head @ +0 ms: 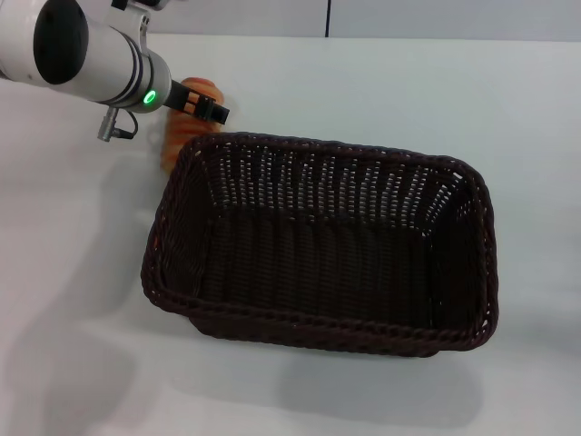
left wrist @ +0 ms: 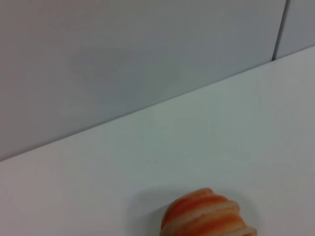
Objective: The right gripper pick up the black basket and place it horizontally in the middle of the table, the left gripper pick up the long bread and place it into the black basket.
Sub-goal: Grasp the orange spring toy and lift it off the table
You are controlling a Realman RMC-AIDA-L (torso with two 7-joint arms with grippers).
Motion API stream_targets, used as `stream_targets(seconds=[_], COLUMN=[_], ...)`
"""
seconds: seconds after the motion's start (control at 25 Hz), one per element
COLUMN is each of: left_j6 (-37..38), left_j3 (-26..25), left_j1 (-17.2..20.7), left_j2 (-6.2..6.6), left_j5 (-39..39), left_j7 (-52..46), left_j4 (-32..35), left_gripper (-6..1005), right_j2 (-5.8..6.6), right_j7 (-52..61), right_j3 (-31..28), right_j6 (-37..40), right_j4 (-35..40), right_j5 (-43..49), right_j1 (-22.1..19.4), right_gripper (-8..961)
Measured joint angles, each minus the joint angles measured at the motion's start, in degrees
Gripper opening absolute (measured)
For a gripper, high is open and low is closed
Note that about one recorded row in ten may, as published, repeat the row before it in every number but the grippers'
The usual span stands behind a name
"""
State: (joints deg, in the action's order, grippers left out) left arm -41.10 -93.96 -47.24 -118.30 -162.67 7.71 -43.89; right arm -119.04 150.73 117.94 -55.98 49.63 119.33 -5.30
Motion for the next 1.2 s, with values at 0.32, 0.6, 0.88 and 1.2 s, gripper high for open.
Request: stream_targets(seconds=[0.32, 0.6, 0.88, 1.2], left_j6=[1.0, 1.7, 0.5, -0.4], left_j3=[0.0, 0.0, 0.5, 2.7], left_j1=[-1.4, -3.5, -3.2, -2.2], left_j2=[-0.09, -0.16, -0.16, -0.11], left_j5=[0.0, 0.3, 0.1, -0.2], left_j7=[0.0, 0.0, 0.5, 0.8], left_j4=[3.3, 6.8, 5.6, 3.0], left_gripper=[855, 843, 831, 663], right_j2=[0.03, 0.11, 0.13, 0.12], right_j7=[-0.2, -0.4, -0.5, -0.5], right_j3=[0.0, -0.1, -0.4, -0.4], right_j6=[0.1, 0.1, 0.1, 0.2], right_j4=[-0.2, -0.4, -0.8, -1.5], right_j5=[0.0, 0.1, 0.1, 0.1], right_j1=[0.1, 0.1, 0.2, 0.6], right_gripper=[834, 835, 837, 835])
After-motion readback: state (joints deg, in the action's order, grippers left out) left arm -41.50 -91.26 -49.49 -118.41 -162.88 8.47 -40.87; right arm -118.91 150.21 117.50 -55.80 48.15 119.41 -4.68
